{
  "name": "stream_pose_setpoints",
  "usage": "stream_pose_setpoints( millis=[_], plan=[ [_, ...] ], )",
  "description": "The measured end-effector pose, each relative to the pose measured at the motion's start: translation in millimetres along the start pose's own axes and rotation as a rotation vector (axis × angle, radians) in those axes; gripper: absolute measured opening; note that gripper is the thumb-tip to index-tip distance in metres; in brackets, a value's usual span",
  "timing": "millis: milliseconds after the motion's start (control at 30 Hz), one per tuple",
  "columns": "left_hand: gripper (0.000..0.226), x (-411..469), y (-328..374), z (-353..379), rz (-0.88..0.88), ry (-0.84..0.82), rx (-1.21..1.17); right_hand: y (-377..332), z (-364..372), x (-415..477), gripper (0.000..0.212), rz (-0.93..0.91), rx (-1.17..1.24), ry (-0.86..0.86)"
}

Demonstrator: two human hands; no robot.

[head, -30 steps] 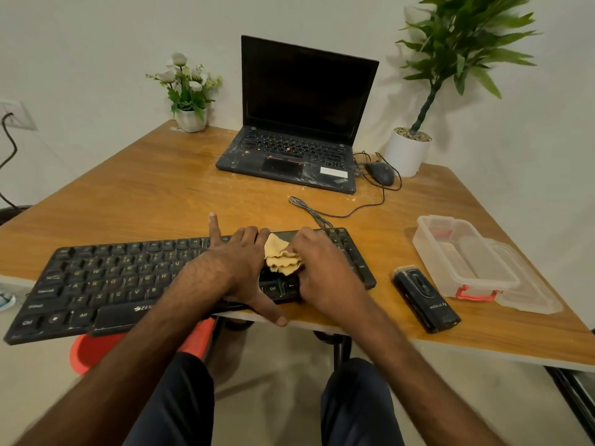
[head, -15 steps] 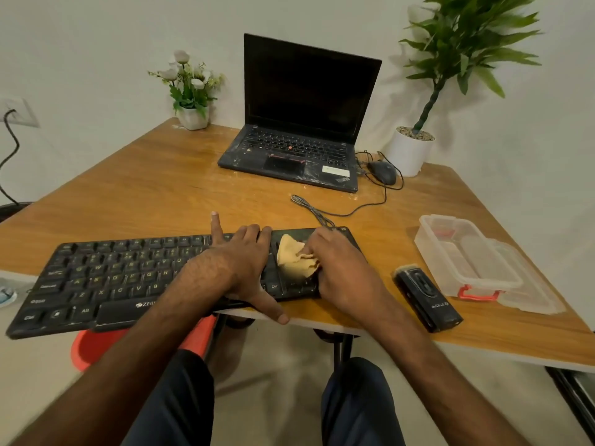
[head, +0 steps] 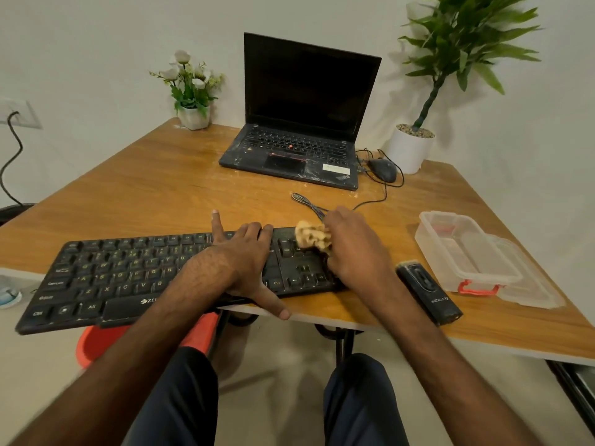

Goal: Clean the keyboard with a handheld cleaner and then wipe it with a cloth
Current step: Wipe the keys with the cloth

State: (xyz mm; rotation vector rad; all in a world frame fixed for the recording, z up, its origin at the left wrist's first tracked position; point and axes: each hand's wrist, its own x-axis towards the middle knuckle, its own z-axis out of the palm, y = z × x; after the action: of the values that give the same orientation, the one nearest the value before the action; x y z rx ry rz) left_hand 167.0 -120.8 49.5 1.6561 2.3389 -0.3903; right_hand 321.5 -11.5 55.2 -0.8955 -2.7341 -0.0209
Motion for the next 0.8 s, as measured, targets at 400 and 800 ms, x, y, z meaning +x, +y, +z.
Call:
stream_pose_setpoints(
  millis=[400,800],
  plan=[
    [0.16,-6.4,1.6,0.9,-0.026,0.006,-0.048,-17.5,11.3,27.3,0.038,-0.086,0.047,0.024],
    [0.152,-3.8,1.6,-1.8,-0.012,-0.025,0.003,-36.9,15.4,23.7,0.044,-0.013,0.206,0.012]
  ],
)
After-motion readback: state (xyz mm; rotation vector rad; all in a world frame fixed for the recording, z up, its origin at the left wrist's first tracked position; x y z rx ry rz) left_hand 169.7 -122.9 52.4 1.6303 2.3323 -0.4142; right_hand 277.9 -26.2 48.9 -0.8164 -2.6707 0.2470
